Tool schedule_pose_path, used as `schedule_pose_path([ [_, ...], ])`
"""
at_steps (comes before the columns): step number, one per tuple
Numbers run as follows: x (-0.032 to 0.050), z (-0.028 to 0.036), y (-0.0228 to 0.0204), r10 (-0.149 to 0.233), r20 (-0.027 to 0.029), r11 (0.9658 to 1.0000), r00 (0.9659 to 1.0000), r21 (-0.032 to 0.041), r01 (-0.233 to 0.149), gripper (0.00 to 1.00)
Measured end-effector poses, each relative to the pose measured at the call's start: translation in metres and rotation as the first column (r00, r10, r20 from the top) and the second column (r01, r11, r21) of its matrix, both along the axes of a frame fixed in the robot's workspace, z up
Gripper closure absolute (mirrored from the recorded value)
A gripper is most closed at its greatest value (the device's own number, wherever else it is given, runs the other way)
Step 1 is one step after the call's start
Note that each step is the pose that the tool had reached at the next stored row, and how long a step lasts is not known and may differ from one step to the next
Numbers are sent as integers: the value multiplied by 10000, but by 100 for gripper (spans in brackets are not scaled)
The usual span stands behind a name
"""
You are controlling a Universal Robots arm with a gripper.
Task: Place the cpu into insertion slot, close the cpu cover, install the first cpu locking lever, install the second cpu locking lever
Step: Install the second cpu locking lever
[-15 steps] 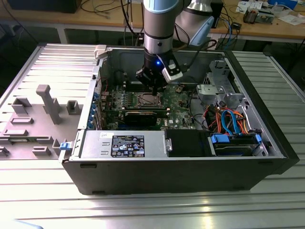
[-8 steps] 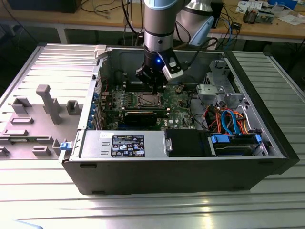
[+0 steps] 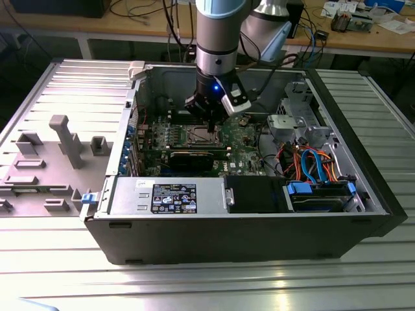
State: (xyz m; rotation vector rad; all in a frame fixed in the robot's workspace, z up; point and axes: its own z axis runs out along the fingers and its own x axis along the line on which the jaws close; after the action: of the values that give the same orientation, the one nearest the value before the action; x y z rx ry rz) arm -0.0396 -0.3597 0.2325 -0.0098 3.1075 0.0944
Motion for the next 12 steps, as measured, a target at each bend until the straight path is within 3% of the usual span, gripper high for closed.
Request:
schedule_pose_path([
  [5, 0, -1, -55, -1, 1, 10000, 10000, 6, 1, 89],
  [12, 0, 0, -62, 1, 0, 10000, 10000, 5, -1, 89],
])
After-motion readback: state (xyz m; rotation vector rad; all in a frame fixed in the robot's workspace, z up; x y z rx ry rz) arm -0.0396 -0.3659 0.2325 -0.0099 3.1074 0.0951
